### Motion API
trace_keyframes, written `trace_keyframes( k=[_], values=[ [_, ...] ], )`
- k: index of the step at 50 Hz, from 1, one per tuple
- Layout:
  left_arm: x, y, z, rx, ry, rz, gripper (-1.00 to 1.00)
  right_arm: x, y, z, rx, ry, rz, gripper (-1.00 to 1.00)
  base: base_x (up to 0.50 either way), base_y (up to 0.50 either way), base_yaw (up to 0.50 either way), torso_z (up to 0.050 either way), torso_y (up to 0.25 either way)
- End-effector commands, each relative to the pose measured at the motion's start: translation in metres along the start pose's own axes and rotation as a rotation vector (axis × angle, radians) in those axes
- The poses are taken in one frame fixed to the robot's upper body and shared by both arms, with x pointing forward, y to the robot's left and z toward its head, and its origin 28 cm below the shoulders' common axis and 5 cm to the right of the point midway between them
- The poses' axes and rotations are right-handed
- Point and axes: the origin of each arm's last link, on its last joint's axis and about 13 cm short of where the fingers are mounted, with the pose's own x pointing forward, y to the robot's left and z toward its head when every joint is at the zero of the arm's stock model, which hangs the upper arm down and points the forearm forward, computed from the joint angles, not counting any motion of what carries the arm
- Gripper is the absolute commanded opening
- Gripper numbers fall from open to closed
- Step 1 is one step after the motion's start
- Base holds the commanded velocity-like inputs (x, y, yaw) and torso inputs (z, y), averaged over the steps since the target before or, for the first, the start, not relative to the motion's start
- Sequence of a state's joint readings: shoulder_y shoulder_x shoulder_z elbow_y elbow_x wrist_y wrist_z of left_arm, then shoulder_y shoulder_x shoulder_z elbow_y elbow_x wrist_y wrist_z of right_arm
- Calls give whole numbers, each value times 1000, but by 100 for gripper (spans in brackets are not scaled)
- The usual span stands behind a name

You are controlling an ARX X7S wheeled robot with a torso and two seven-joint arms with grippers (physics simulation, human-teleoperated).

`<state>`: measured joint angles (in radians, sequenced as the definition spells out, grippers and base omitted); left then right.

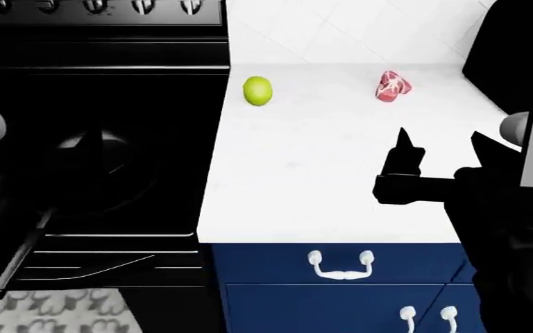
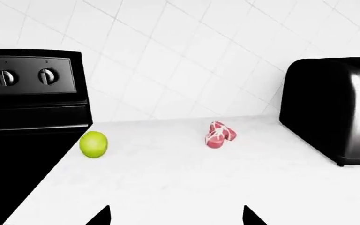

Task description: Place both pans onto different burners. Then place the lemon and the lamb chop on different pans.

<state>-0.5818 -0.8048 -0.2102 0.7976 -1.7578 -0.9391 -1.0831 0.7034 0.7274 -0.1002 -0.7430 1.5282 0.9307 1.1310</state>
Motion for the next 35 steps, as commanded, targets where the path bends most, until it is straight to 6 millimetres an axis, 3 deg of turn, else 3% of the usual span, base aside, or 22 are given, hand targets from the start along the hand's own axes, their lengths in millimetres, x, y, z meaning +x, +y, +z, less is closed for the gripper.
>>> trace_keyframes(
  k=[1,23,35],
  values=[
    [1,-1,0,-4,0,-2,100,1,0,1,1,0,1,100,0,-500,0,0,0],
    [3,1,-4,-8,13,3,100,3,-1,-2,-2,8,-6,100,0,-500,0,0,0],
    [3,-4,8,23,-27,-10,100,2,-2,3,-32,-1,-14,100,0,0,0,0,0]
  ],
)
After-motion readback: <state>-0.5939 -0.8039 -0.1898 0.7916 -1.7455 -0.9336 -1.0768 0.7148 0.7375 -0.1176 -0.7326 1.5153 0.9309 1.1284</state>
